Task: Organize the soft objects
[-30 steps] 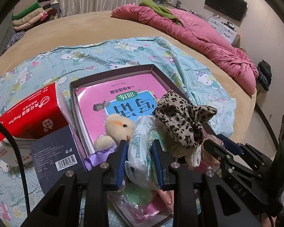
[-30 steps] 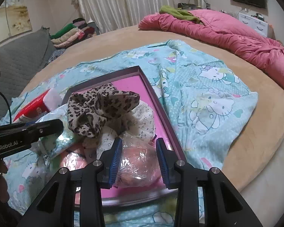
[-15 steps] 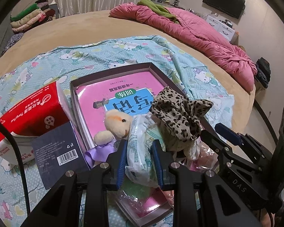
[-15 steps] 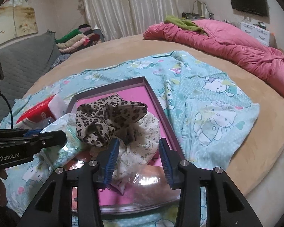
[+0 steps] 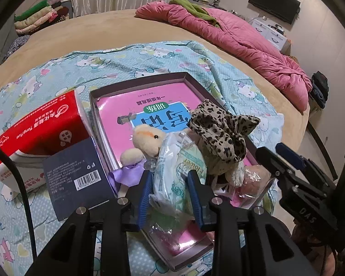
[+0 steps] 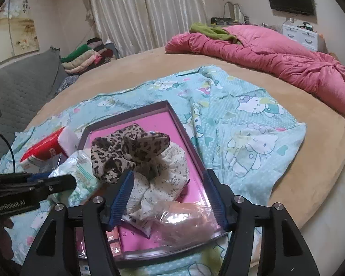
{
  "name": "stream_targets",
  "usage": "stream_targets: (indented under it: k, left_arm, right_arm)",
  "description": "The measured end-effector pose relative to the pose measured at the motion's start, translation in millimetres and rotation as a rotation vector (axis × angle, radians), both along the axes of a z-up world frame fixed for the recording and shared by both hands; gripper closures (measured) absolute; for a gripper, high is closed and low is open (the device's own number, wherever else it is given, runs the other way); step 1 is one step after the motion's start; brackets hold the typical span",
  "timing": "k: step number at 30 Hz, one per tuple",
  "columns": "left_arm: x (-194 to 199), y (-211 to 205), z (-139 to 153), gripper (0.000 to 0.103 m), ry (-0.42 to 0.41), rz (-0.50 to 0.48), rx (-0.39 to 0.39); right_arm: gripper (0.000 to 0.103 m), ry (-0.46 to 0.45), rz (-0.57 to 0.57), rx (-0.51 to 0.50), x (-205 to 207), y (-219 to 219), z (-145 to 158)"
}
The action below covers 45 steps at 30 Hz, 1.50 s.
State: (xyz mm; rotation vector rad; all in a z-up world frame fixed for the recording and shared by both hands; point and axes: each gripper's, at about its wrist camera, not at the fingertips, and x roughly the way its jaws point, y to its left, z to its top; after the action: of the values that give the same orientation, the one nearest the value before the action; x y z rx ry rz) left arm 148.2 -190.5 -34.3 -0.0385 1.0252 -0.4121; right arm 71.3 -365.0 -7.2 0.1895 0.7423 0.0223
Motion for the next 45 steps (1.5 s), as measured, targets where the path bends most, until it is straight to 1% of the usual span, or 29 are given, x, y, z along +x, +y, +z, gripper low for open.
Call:
stream_targets:
  k: [4,7,9,11,17,20,25,30,38,42,45]
  left_arm:
    - [-4.1,2.0,0.2,0.068,0.003,-0.004,0.002]
    - [-5.3,3.7,0.6,0.066,0.009,-0.004,0.0]
    - [-6.9,5.2,1.2,0.059,0.01,-0.003,-0.001]
    - [-9.1,6.5,1.6,0.056,0.01,-0.004,-0.002]
    - [-14.7,11.4,6.6,0.053,0.001,-0.004,-0.004]
    - [-18.2,17.5,13.3,0.048,-0.01,0.008,-0.006]
    - [-24.3,30.5,24.4,0.045,-0.033,0.027,-0.016]
    - [-32.2,43.8,33.8,0.039,-0.054,0.044,-0.019]
    - [-42.9,66.3,53.1,0.036,-0.09,0.083,-0.018]
    - [-49.1,78.3,66.0,0.032,-0.118,0.102,-0.017]
    - [-54.6,86.0,73.2,0.029,-0.124,0.112,-0.023]
  right_arm:
    - [0.028,-0.007,-0.019,0.003,-2.1,1.8,8.7]
    - [0.028,-0.01,-0.036,-0.007,-4.4,4.5,15.0]
    - [0.027,-0.006,-0.041,-0.004,-5.7,5.5,17.7]
    - [0.027,-0.005,-0.051,-0.001,-8.4,6.2,21.8]
    - [0.027,-0.016,-0.066,-0.001,-15.2,10.5,33.4]
    - [0.027,-0.019,-0.06,-0.012,-18.0,15.5,38.4]
    - [0.027,-0.03,-0.046,-0.039,-22.9,27.8,47.9]
    - [0.026,-0.04,-0.037,-0.046,-25.3,40.1,57.7]
    - [0.026,-0.06,-0.014,-0.024,-29.5,62.0,78.5]
    - [0.026,-0.082,-0.013,0.008,-34.8,70.7,94.6]
    - [0.026,-0.109,-0.013,-0.001,-40.7,76.9,105.9]
